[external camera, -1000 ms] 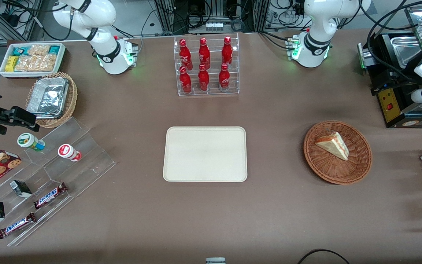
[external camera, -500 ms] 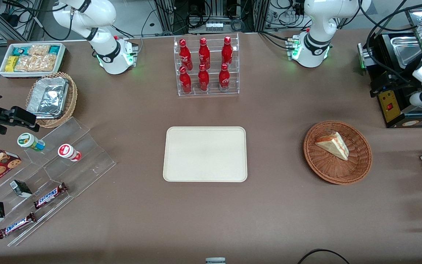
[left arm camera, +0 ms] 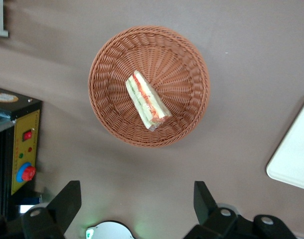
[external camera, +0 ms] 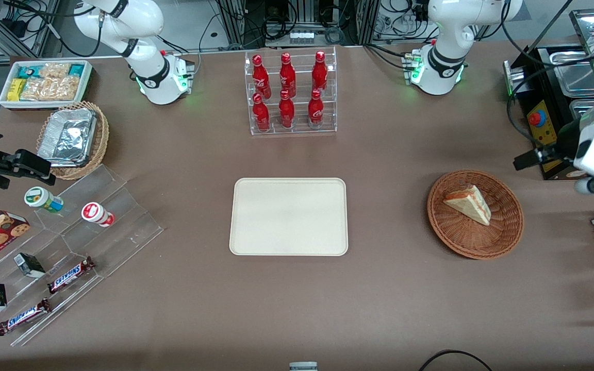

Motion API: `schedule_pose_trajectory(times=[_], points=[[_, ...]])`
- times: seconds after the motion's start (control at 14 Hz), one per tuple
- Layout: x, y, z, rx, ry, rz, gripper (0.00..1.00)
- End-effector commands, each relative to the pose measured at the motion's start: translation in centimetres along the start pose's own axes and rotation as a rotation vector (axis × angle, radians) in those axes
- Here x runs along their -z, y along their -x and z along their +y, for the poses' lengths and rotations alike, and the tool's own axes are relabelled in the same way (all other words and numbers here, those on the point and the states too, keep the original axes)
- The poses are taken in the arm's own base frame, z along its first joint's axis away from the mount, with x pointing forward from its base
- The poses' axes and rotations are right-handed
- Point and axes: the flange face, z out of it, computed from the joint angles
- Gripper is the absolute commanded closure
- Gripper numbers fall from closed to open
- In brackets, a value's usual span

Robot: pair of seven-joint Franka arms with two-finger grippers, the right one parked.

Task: Place sandwich from basket to tray
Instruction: 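Lower the open left gripper over the sandwich in the basket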

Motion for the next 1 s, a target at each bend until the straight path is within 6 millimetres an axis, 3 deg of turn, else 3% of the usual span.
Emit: schedule_pose_trajectory(times=[0.0,0.36,0.64,0.79,0.93], points=[[-3.9,-1.3,-0.1,0.081,-0.017,0.019,0.00],[-12.1,-2.4,0.7,0.362,0.033,0.103,0.00],[-18.5,-2.0,-1.4,0.489,0.053,0.109,0.00],[-23.1,-1.9,-1.1,0.591,0.082,0.126,0.00],[-25.9,-2.6,-0.5,0.673,0.088,0.111,0.00]])
